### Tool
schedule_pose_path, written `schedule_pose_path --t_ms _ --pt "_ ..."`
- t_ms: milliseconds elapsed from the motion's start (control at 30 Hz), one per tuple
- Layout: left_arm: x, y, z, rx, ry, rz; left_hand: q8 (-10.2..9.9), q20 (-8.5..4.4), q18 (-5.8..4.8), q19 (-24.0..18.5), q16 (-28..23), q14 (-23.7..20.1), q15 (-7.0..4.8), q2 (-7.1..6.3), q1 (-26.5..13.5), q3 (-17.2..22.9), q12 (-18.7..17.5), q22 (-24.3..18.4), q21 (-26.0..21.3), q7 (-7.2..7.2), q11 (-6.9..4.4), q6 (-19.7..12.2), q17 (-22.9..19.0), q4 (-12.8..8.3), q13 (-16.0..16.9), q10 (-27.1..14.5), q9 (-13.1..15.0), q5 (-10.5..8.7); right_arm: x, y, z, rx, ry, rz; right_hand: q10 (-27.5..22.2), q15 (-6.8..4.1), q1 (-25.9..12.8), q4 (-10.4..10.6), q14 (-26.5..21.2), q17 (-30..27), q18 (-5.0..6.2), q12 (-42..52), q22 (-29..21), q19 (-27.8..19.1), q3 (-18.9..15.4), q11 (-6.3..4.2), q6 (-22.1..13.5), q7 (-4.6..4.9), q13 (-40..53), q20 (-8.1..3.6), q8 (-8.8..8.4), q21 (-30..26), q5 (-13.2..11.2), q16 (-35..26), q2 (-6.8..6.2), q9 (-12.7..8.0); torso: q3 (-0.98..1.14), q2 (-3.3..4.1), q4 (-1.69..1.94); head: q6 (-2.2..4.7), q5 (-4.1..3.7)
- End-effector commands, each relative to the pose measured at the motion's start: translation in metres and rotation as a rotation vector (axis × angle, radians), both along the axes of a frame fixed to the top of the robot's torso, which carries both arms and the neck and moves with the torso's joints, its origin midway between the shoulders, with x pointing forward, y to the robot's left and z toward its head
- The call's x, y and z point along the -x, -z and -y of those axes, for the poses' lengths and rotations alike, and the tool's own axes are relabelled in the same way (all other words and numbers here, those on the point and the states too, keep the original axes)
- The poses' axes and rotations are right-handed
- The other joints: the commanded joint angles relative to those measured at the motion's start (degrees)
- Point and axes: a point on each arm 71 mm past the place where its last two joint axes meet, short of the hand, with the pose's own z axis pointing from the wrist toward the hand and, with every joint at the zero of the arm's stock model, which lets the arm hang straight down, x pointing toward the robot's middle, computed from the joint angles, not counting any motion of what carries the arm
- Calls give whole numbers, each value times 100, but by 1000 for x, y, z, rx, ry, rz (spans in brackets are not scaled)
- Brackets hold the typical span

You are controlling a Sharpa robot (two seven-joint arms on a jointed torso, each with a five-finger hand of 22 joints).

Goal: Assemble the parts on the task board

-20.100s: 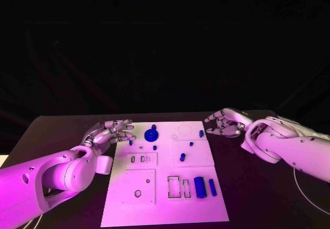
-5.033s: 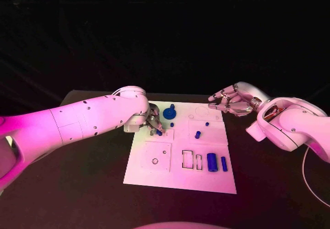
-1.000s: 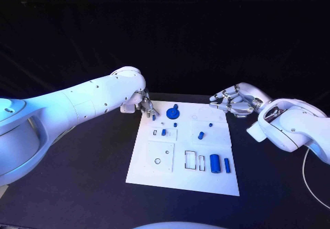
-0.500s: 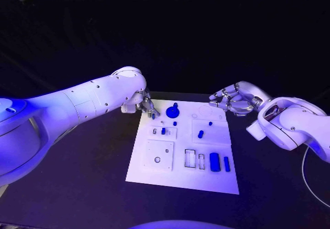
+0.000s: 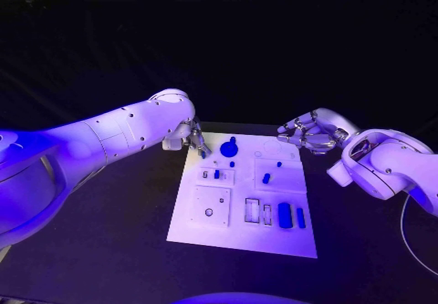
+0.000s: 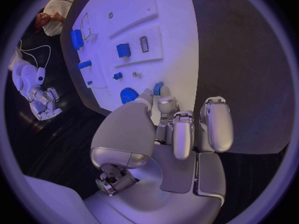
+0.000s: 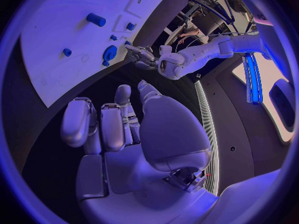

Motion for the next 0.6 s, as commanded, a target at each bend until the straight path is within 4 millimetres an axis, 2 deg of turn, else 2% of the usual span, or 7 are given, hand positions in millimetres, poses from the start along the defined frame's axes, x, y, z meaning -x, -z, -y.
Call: schedule_pose_path --t_ms 33,333,433,500,600 --pt "0 1 2 16 7 2 -36 -6 16 36 14 603 25 53 190 78 -3 401 6 -8 -35 14 1509 -127 -19 -18 -13 -1 1 1 -2 9 -16 0 -8 29 48 -1 168 6 59 17 6 -10 -29 -24 -21 9 -9 -7 33 -17 20 18 30 9 0 0 2 -9 -4" --pt "1 5 4 15 14 -20 -44 -20 12 41 14 603 10 85 555 337 -13 422 8 -27 -54 -8 1509 -390 -31 -29 -32 -10 1 1 -2 11 -17 -4 -8 29 48 -1 168 6 59 17 6 -10 -29 -24 -21 9 -9 -7 33 -17 20 18 30 9 -2 0 0 -30 -12" --pt "1 5 4 16 15 -23 -59 -39 13 42 14 603 -13 104 862 617 -38 430 8 -52 -80 -53 1509 -635 -46 -47 -42 3 1 1 -2 11 -17 -4 -5 28 55 -1 169 2 59 23 6 -8 -34 -24 -21 9 -6 -9 34 -17 27 14 36 10 0 0 1 -39 -16" --pt "1 5 4 18 17 -23 -72 -47 12 41 14 603 -16 81 992 831 -68 433 5 -45 -78 -84 1509 -762 -68 -63 -51 7 1 1 -2 12 -17 -5 -5 28 55 -1 169 2 59 23 6 -8 -34 -24 -21 9 -6 -9 34 -17 27 14 36 10 0 -1 0 -42 -18" --pt "2 4 3 25 19 -15 -68 -38 9 44 14 603 2 -38 989 1197 -96 445 4 -20 -58 -100 1509 -861 -95 -47 -57 6 1 1 -2 12 -17 -5 -6 28 56 -1 169 1 59 22 5 -8 -34 -24 -21 9 -8 -9 34 -18 29 14 37 10 0 -1 2 -44 -22"
